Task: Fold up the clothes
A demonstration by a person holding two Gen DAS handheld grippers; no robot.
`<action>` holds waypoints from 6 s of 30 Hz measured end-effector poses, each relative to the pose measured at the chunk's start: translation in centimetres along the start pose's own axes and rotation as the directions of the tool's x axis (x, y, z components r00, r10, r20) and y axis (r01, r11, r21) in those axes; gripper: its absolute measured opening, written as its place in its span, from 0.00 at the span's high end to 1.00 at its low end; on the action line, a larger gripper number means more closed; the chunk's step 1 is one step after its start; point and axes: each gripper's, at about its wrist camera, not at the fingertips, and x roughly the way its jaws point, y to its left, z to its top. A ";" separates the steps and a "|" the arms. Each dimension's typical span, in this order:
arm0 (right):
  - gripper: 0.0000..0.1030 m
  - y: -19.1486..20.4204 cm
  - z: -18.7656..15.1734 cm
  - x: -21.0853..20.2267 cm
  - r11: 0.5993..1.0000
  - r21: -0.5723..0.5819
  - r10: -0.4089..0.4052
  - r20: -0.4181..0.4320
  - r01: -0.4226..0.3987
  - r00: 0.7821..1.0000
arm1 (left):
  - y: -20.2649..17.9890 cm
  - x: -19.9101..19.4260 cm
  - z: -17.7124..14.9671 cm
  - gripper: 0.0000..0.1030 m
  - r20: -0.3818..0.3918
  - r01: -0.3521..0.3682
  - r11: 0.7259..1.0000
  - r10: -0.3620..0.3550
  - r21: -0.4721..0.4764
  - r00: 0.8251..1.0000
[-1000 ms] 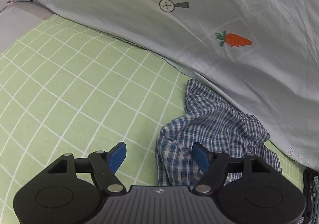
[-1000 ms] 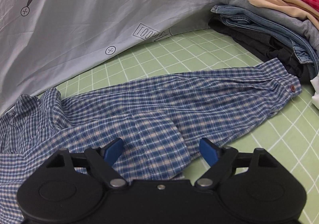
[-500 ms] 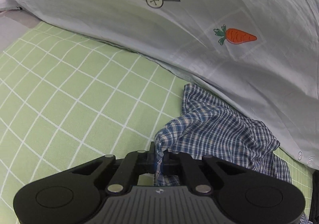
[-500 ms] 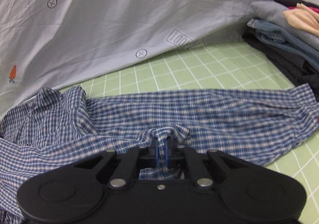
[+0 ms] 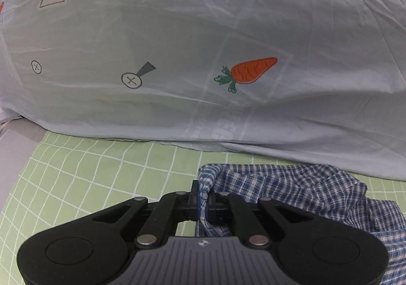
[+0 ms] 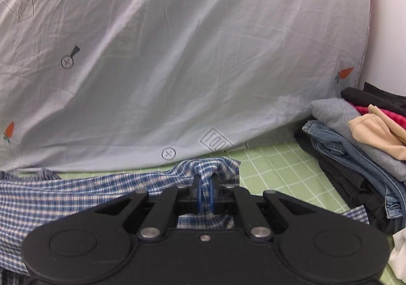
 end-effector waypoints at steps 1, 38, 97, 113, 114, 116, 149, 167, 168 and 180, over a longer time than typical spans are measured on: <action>0.94 0.2 -0.6 0.8 1.000 -0.011 -0.011 -0.024 0.011 1.000 | -0.1 0.8 -0.2 0.96 -0.012 0.001 1.000 -0.001 0.003 1.000; 0.64 14.4 -18.3 -19.8 0.885 0.186 0.465 -0.362 -0.426 0.808 | 8.5 -22.4 -34.2 0.24 -0.307 0.152 0.988 -0.142 0.010 0.941; 0.97 13.7 -28.0 -31.7 0.794 0.514 0.527 -0.320 -0.323 0.787 | 13.6 -29.0 -39.1 0.94 -0.348 0.439 0.898 -0.404 0.024 0.846; 0.40 15.6 -27.7 -30.7 0.921 0.234 0.388 -0.495 -0.311 0.777 | 16.0 -27.8 -38.1 0.70 -0.405 0.301 0.950 -0.309 -0.086 0.861; 0.35 15.4 -27.2 -30.7 0.927 0.215 0.374 -0.483 -0.307 0.792 | 16.3 -27.9 -37.7 0.68 -0.400 0.295 0.952 -0.302 -0.081 0.865; 0.26 14.9 -26.1 -30.6 0.936 0.186 0.352 -0.454 -0.300 0.818 | 16.7 -28.3 -36.8 0.58 -0.389 0.282 0.957 -0.288 -0.073 0.875; 0.03 0.8 -7.7 -5.4 0.979 0.203 0.040 -0.148 -0.009 0.988 | 1.0 -14.5 -21.4 0.23 -0.212 0.093 0.992 -0.074 0.082 0.975; 0.85 0.5 -5.6 4.4 0.995 0.085 0.066 -0.186 -0.051 0.980 | 1.3 -8.7 -17.8 0.13 -0.234 0.023 1.000 -0.026 -0.017 0.972; 0.85 0.8 -5.4 3.5 0.995 0.077 0.076 -0.164 -0.064 0.984 | 1.3 -9.1 -17.8 0.13 -0.231 0.025 0.999 -0.030 -0.023 0.972; 0.86 6.6 -5.6 -7.4 0.951 -0.129 0.281 -0.003 -0.279 0.960 | 1.4 -14.6 -21.9 0.13 -0.233 0.026 1.000 -0.027 -0.008 0.972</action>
